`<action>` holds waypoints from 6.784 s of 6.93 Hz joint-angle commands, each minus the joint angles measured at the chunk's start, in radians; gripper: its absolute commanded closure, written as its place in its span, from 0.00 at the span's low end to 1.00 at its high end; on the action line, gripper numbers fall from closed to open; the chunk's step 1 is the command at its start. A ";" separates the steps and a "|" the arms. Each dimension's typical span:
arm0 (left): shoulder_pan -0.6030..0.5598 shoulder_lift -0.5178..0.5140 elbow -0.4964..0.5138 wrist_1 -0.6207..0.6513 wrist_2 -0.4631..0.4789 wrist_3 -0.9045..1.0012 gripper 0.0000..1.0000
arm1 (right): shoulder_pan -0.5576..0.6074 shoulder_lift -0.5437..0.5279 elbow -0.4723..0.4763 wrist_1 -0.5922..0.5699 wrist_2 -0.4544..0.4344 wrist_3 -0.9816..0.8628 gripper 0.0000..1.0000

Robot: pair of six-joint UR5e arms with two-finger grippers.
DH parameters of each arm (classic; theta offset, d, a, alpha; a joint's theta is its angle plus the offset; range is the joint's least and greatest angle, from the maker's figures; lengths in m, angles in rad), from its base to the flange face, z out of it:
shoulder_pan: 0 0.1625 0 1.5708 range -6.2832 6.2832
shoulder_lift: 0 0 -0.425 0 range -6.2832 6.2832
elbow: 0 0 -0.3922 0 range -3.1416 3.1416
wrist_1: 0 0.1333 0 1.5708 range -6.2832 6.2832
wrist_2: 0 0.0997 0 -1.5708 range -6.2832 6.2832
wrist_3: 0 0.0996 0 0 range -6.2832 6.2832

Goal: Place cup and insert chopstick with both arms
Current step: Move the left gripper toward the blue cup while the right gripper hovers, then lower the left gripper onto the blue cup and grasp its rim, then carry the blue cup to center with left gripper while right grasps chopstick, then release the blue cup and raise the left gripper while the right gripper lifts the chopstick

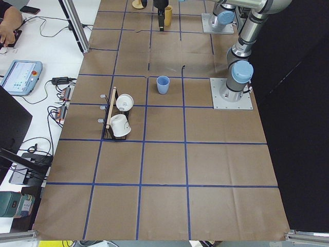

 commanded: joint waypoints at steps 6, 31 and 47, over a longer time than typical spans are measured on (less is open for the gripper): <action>0.008 0.000 -0.005 0.039 0.001 0.042 0.00 | -0.001 -0.002 0.006 -0.001 0.002 0.000 0.00; 0.396 -0.135 -0.547 0.556 0.073 0.387 1.00 | -0.166 0.369 -0.149 0.197 -0.116 -0.415 0.00; -0.277 -0.490 -0.077 0.530 -0.039 -0.443 0.00 | -0.160 0.354 -0.456 0.450 -0.060 -0.351 0.95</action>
